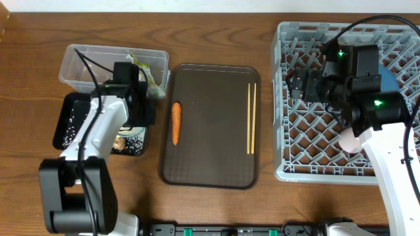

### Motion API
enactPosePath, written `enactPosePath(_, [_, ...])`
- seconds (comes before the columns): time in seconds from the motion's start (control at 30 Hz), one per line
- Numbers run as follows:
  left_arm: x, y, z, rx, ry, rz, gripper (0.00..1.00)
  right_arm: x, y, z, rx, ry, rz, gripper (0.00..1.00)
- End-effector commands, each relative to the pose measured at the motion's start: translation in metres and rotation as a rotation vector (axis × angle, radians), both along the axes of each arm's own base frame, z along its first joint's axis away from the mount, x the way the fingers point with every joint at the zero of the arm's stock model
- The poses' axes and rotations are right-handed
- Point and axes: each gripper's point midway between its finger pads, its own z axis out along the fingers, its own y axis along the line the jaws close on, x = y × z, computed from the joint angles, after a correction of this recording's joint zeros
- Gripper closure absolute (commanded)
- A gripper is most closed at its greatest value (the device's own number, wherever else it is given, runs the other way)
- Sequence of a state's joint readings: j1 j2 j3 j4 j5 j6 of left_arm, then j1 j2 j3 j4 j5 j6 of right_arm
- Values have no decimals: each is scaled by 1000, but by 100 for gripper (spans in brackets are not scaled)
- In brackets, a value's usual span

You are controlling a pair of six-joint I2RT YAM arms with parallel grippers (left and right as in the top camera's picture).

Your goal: Sort waste into correct bins and load items into the dishwasher rack

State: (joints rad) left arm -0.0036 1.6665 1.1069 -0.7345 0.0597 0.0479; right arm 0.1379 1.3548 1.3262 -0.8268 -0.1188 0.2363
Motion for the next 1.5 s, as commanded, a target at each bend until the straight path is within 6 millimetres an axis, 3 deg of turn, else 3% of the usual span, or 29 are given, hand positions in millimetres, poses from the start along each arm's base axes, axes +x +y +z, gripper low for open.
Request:
enactPosePath(0.0, [-3, 4, 4, 17, -3, 23, 85, 0, -1, 0, -11, -1, 8, 6])
enactPosePath(0.2, [-4, 4, 2, 16, 1, 23, 85, 0, -1, 0, -11, -2, 8, 6])
enactPosePath(0.5, [20, -4, 6, -30, -94, 13, 83, -1, -1, 0, -11, -1, 8, 6])
enactPosePath(0.93, [24, 4, -23, 15, -45, 24, 83, -1, -1, -1, -12, 3, 8, 5])
enactPosePath(1.2, [21, 11, -21, 54, -36, 38, 83, -2, -1, -1, -13, 7, 8, 5])
enactPosePath(1.47, [28, 15, -5, 66, -94, 70, 83, -2, -2, -1, -18, 6, 3, 5])
